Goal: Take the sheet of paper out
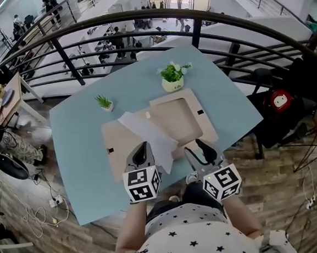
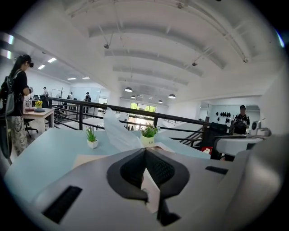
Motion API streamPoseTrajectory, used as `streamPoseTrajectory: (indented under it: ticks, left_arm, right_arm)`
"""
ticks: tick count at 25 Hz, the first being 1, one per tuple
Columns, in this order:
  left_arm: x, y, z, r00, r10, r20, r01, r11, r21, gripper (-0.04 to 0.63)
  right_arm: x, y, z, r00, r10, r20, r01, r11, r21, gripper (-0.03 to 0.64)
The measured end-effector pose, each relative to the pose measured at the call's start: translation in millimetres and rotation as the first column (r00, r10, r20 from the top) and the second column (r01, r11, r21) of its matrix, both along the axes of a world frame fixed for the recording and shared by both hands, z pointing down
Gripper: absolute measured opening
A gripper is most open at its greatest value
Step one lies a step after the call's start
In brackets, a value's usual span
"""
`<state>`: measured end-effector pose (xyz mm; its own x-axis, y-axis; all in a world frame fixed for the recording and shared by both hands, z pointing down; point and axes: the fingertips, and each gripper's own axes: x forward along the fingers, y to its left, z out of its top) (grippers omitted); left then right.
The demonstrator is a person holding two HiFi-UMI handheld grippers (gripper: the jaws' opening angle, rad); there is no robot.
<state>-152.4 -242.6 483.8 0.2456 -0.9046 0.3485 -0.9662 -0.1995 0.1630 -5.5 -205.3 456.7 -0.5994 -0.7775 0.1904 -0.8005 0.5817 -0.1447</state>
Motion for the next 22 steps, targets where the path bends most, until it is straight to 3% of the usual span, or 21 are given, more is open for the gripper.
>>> streamPoseTrajectory:
  ticks: [22]
  left_arm:
    - [-2, 59, -44, 0.998, 0.010, -0.065, -0.004, 0.995, 0.096, 0.000]
  right_arm:
    - [2, 41, -11, 1.000, 0.018, -0.004, -0.018, 0.999, 0.032, 0.175]
